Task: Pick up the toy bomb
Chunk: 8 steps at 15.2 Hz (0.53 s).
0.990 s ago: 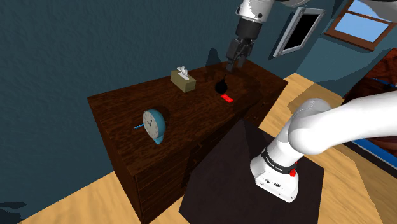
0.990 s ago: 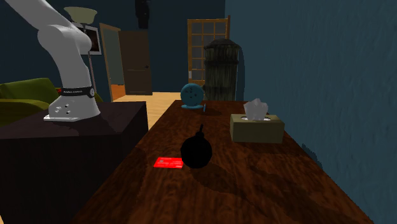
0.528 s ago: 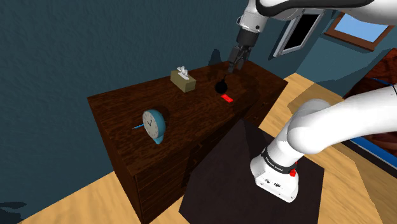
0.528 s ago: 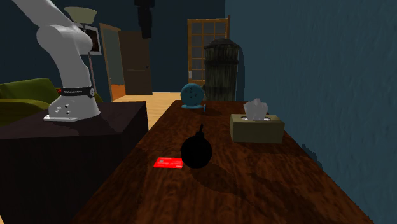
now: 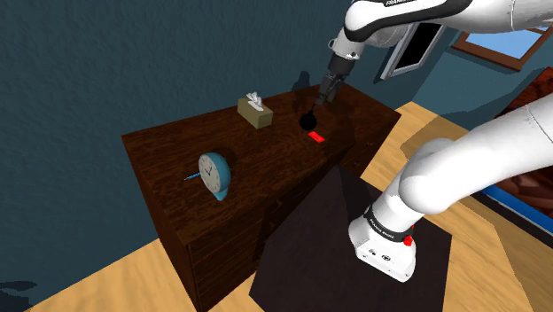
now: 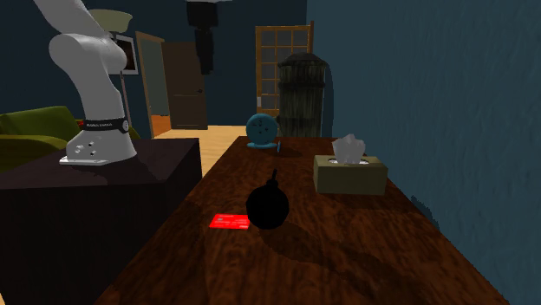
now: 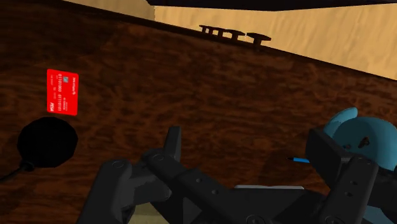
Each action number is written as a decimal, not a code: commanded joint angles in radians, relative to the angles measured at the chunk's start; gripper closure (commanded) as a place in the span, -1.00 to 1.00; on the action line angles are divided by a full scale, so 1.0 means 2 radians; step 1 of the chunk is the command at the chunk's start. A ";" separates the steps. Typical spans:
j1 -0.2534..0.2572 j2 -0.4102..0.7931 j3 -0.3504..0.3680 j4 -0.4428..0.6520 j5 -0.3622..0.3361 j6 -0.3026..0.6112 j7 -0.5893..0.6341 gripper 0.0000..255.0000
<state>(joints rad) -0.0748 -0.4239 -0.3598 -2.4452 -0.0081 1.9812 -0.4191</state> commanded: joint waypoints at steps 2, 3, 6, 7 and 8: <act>0.000 0.051 -0.030 0.022 0.010 0.030 -0.045 -1.00; 0.001 0.069 -0.040 0.029 0.016 0.039 -0.061 -1.00; 0.002 0.125 -0.067 0.056 0.042 0.064 -0.111 -1.00; 0.001 0.144 -0.075 0.067 0.053 0.070 -0.129 -1.00; 0.001 0.165 -0.082 0.078 0.065 0.076 -0.147 -1.00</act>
<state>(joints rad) -0.0735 -0.1382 -0.5071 -2.3150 0.0976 2.1206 -0.6739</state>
